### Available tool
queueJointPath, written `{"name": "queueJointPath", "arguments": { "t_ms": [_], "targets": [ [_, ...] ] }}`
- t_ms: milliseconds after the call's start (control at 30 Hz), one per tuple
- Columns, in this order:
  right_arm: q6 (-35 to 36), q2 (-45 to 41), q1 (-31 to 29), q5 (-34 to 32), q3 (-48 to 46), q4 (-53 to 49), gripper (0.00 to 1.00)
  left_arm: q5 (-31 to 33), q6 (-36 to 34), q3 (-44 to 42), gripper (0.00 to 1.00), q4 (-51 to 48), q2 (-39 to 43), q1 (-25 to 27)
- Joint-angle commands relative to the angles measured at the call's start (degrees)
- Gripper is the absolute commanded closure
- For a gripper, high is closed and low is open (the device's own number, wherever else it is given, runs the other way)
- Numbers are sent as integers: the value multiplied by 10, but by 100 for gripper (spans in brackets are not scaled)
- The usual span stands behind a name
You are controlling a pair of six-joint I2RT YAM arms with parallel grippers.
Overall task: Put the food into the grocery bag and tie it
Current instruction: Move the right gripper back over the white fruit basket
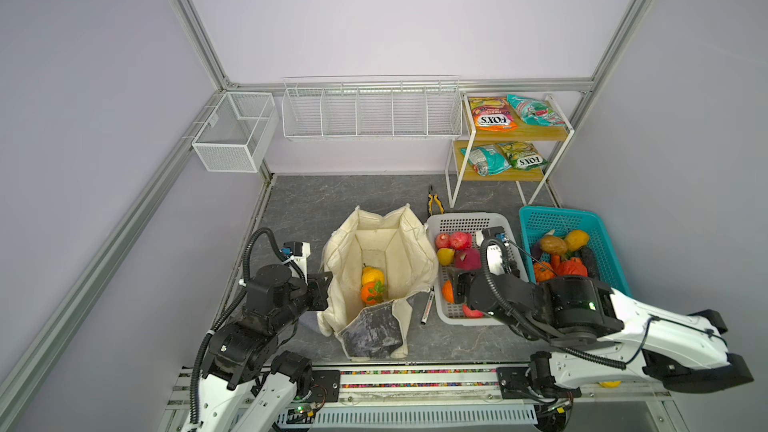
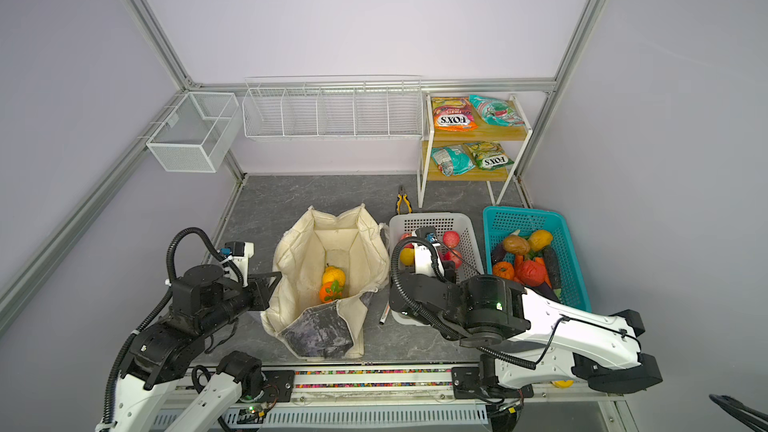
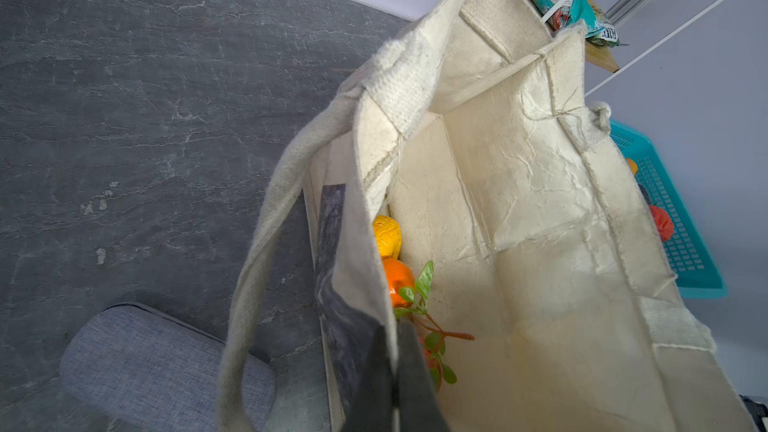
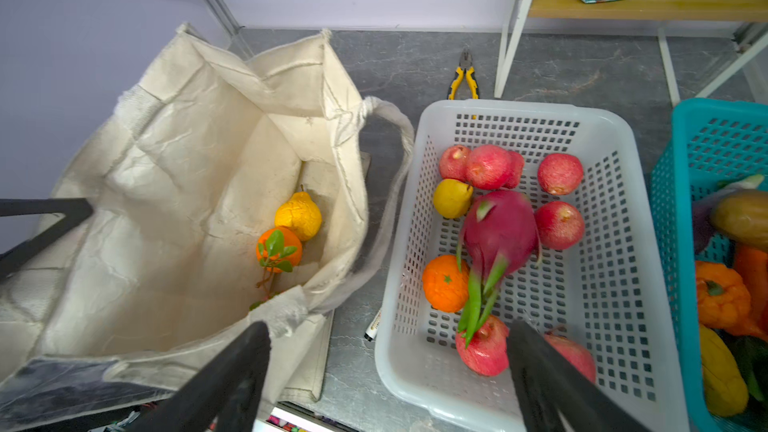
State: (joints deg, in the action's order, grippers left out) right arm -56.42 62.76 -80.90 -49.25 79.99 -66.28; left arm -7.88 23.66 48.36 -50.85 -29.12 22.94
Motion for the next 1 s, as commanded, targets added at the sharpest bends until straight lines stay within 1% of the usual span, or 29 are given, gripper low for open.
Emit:
{"name": "queueJointPath", "arguments": {
  "t_ms": [0, 133, 233, 433, 533, 733, 833, 967],
  "targets": [
    [-52, -14, 13, -30, -16, -61, 9, -14, -9, -7, 100, 6, 12, 2],
    [-62, -28, 41, -28, -35, -88, 10, -18, -10, -8, 100, 8, 18, 2],
    [-57, -52, 77, -10, -61, -86, 11, -18, -9, -9, 100, 9, 18, 2],
    [2, -118, 157, 32, -128, -40, 12, -16, -9, -10, 100, 9, 13, 2],
    [33, -131, 212, 74, -154, -16, 12, -16, -9, -9, 100, 10, 11, 2],
    [101, -98, 311, 190, -184, 44, 12, -22, -10, -11, 100, 10, 10, 2],
    [135, -62, 349, 246, -185, 73, 12, -22, -11, -10, 100, 11, 11, 1],
    [183, -5, 392, 300, -175, 100, 12, -18, -10, -10, 100, 10, 16, 1]
  ]
}}
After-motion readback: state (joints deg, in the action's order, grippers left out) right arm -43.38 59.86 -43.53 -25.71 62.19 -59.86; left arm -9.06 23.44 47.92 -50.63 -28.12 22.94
